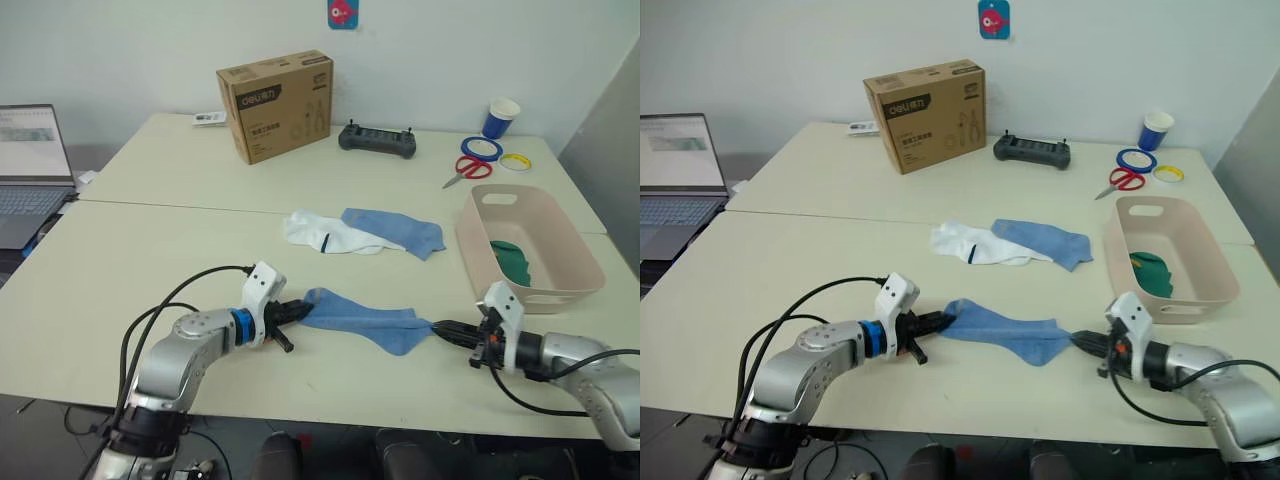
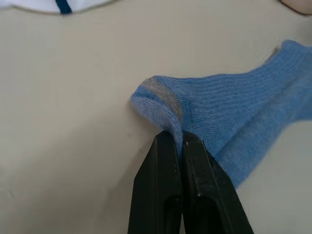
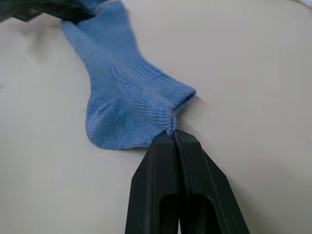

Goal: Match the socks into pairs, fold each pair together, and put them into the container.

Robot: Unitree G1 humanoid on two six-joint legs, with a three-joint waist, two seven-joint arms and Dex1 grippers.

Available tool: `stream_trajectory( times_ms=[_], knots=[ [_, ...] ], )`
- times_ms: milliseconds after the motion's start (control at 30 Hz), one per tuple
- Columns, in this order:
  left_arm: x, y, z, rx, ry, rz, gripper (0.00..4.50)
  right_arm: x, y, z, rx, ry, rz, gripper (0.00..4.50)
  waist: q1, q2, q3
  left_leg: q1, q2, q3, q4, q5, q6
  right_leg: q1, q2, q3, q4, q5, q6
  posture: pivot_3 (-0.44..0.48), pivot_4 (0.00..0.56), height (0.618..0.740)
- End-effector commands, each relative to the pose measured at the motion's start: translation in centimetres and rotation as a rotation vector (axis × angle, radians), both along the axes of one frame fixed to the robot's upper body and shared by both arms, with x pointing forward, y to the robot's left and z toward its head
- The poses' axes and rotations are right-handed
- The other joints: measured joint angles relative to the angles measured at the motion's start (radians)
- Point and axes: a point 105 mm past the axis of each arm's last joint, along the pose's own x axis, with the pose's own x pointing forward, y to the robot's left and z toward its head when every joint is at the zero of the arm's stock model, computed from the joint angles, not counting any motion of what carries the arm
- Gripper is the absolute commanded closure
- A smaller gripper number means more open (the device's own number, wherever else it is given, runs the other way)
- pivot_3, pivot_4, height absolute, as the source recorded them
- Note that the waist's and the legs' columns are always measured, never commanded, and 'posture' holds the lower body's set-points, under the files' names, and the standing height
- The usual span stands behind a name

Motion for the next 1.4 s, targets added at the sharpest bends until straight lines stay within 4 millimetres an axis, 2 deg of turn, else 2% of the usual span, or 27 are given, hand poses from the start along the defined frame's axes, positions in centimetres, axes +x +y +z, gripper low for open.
stream_trajectory(
  times_ms=[33, 100, 167, 200, 300, 367, 567, 667, 767, 1033, 1067, 1167, 1400],
  knots=[
    [-1.2, -0.7, 1.8, -0.065, 0.011, 0.014, 4.48, -0.1, -0.8, 0.2, -0.012, 0.032, 0.030, 4.50, 0.003, 0.000, 0.000, 0.000, 0.000, -0.001, 0.000, 0.000, 0.000, 0.000, 0.000, -0.001, 0.000, 0.000, 0.000, 0.000, 0.150, 0.740],
    [-1.9, -1.1, 1.8, -0.075, 0.019, 0.012, 4.48, 0.1, -1.3, -0.3, -0.048, 0.042, 0.035, 4.50, 0.002, 0.000, 0.000, 0.000, 0.000, 0.000, 0.000, 0.000, 0.000, 0.000, 0.000, 0.000, 0.000, 0.000, 0.000, 0.000, 0.150, 0.740],
    [-1.6, -0.8, 1.7, -0.057, -0.011, 0.048, 4.48, 0.2, -1.4, -0.3, -0.037, 0.059, 0.024, 4.50, 0.001, 0.000, 0.000, 0.000, 0.000, 0.001, 0.000, 0.000, 0.000, 0.000, 0.000, 0.001, -0.001, 0.000, 0.000, 0.000, 0.150, 0.740],
    [-1.2, -0.7, 1.9, -0.068, -0.048, 0.075, 4.28, 0.8, -1.5, 0.0, -0.011, 0.046, -0.011, 4.29, 0.001, 0.000, 0.000, 0.000, 0.000, 0.001, 0.000, 0.000, 0.000, 0.000, 0.000, 0.001, -0.001, 0.000, 0.000, 0.000, 0.150, 0.740],
    [-0.2, -0.6, 2.5, -0.122, -0.138, 0.155, 3.49, 1.3, -1.2, 1.0, 0.067, 0.047, -0.035, 3.49, -0.001, 0.000, 0.000, 0.000, -0.001, 0.000, 0.000, 0.000, 0.000, 0.000, 0.000, 0.001, -0.001, 0.001, 0.000, 0.000, 0.150, 0.740],
    [0.1, -0.4, 2.1, -0.131, -0.144, 0.200, 2.85, 1.6, -1.3, 1.3, 0.085, 0.047, -0.057, 2.77, 0.000, 0.000, 0.000, 0.000, -0.001, 0.000, 0.000, 0.000, 0.000, 0.000, 0.000, 0.001, -0.001, 0.002, 0.000, 0.000, 0.150, 0.740],
    [-0.4, 2.0, 2.2, -0.138, -0.137, 0.249, 0.94, 0.1, -2.7, 0.9, 0.117, 0.126, -0.112, 0.67, 0.001, 0.000, 0.000, 0.000, 0.000, 0.000, 0.000, 0.000, 0.000, 0.000, 0.001, 0.001, -0.001, 0.002, -0.001, 0.000, 0.150, 0.740],
    [-0.9, 1.9, 3.0, -0.167, -0.131, 0.177, 0.02, -0.8, -2.5, 0.7, 0.153, 0.170, -0.114, 0.62, 0.001, 0.001, 0.000, 0.000, 0.000, 0.000, 0.000, 0.000, 0.000, 0.000, 0.001, 0.000, -0.001, 0.001, 0.000, 0.000, 0.150, 0.740],
    [-1.0, 1.4, 2.6, -0.139, -0.100, 0.109, 0.02, -1.1, -1.6, 0.3, 0.166, 0.178, -0.115, 0.62, 0.000, 0.001, 0.000, 0.000, -0.001, 0.001, 0.000, 0.000, 0.000, 0.000, 0.000, 0.001, -0.001, 0.002, 0.000, 0.000, 0.150, 0.740],
    [0.7, 0.2, 1.2, -0.126, -0.064, 0.079, 0.02, -0.3, 0.3, -0.6, 0.206, 0.152, -0.147, 0.62, -0.004, 0.001, -0.001, 0.000, 0.000, 0.000, 0.000, 0.000, 0.000, 0.000, 0.001, 0.001, -0.001, 0.002, 0.000, 0.000, 0.150, 0.740],
    [0.7, 0.1, 1.2, -0.130, -0.062, 0.076, 0.20, -0.2, 0.5, -0.7, 0.210, 0.145, -0.149, 0.62, -0.004, 0.001, -0.001, 0.000, 0.000, 0.000, 0.000, 0.000, 0.000, 0.000, 0.001, 0.001, -0.001, 0.002, 0.000, 0.000, 0.150, 0.740],
    [0.5, -0.1, 1.0, -0.126, -0.054, 0.051, 0.91, -0.2, 0.7, -0.7, 0.236, 0.137, -0.154, 1.21, -0.004, 0.001, -0.001, 0.000, 0.000, 0.000, 0.000, 0.000, 0.000, 0.000, 0.001, 0.001, -0.001, 0.002, 0.000, 0.000, 0.150, 0.740],
    [0.1, 0.4, 0.6, -0.117, -0.029, 0.059, 3.28, -0.4, 1.3, -0.6, 0.277, 0.153, -0.141, 3.79, -0.002, 0.001, -0.001, 0.000, 0.000, 0.000, 0.000, 0.000, 0.000, -0.001, 0.001, 0.001, -0.001, 0.002, 0.000, 0.000, 0.150, 0.740]
  ],
)
